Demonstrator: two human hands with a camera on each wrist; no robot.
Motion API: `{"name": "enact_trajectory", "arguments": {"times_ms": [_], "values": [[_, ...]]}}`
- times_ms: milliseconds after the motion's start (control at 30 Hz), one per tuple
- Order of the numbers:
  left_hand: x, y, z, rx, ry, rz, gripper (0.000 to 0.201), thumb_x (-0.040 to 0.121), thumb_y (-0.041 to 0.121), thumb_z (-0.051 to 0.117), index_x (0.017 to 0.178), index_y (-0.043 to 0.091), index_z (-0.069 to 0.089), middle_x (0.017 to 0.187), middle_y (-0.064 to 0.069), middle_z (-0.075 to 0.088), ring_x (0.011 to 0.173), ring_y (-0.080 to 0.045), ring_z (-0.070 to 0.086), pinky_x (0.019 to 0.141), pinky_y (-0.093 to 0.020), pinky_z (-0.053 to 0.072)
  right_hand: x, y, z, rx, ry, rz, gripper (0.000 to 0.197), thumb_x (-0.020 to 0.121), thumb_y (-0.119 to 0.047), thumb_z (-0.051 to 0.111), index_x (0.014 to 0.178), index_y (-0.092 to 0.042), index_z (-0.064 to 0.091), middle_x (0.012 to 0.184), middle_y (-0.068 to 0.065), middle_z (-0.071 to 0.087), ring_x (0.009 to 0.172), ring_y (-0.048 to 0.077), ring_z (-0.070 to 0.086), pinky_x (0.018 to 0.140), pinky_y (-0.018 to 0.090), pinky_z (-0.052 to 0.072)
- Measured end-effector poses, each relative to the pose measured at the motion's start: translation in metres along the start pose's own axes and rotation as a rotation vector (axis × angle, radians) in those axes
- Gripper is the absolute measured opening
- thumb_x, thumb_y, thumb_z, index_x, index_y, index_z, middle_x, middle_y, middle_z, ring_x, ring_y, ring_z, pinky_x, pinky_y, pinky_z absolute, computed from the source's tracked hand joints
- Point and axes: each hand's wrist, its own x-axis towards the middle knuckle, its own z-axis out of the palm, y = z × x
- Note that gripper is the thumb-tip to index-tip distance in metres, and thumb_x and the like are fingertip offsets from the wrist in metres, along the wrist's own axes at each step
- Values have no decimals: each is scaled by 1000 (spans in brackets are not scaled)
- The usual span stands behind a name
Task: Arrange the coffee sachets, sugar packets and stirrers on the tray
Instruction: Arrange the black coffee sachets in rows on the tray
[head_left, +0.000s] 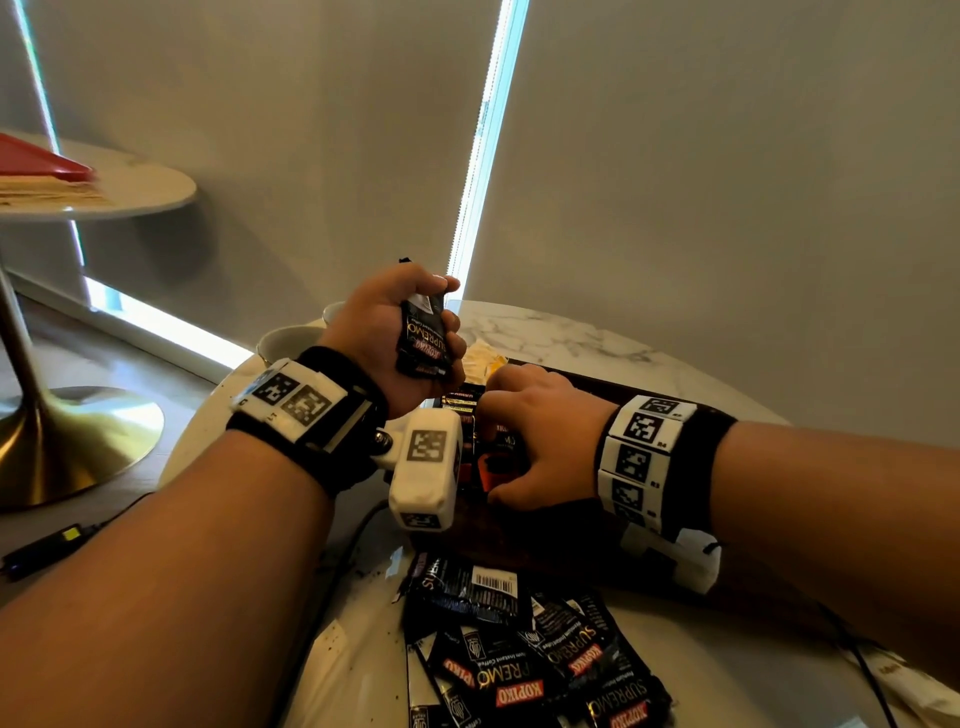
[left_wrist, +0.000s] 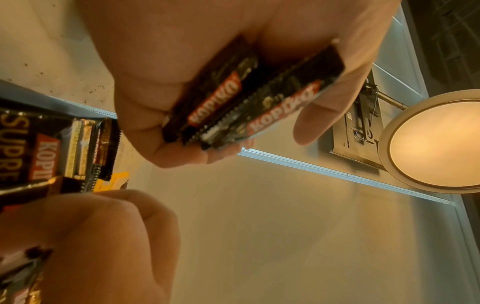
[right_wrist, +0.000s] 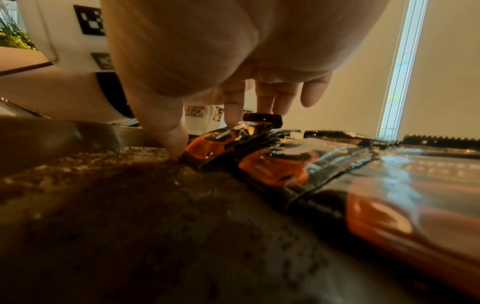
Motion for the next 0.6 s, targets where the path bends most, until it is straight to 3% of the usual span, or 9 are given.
{"name": "enact_trajectory", "arguments": {"times_ms": [100, 333, 467, 600], "values": [[-1, 0, -1, 11, -23, -35, 56, 62, 29, 70, 114, 18, 54, 75, 1, 49, 62, -14, 48, 63, -30, 39, -1, 1, -1, 9, 21, -4, 57, 73, -60, 74, 119, -29, 57, 130, -7, 41, 119, 15, 40, 99, 36, 45], [-4, 0, -1, 0, -45, -61, 54, 66, 40, 66, 113, 17, 52, 76, 1, 46, 63, -13, 44, 62, -29, 36, -4, 1, -4, 44, 56, 3, 59, 73, -59, 75, 118, -24, 58, 126, -2, 44, 114, 18, 44, 96, 41, 49], [-5, 0, 0, -27, -38, -66, 54, 66, 37, 61, 115, 15, 53, 78, 0, 47, 65, -13, 45, 64, -29, 36, -5, 5, -8, 86, 79, 20, 62, 73, -59, 76, 121, -26, 57, 129, -4, 44, 116, 15, 43, 98, 37, 49], [-4, -2, -1, -48, -10, -68, 57, 66, 32, 56, 121, 14, 56, 83, -4, 51, 67, -16, 50, 64, -32, 40, -8, 11, -13, 163, 146, 49, 53, 72, -57, 78, 112, -29, 55, 128, -7, 43, 118, 11, 41, 100, 34, 48]]}}
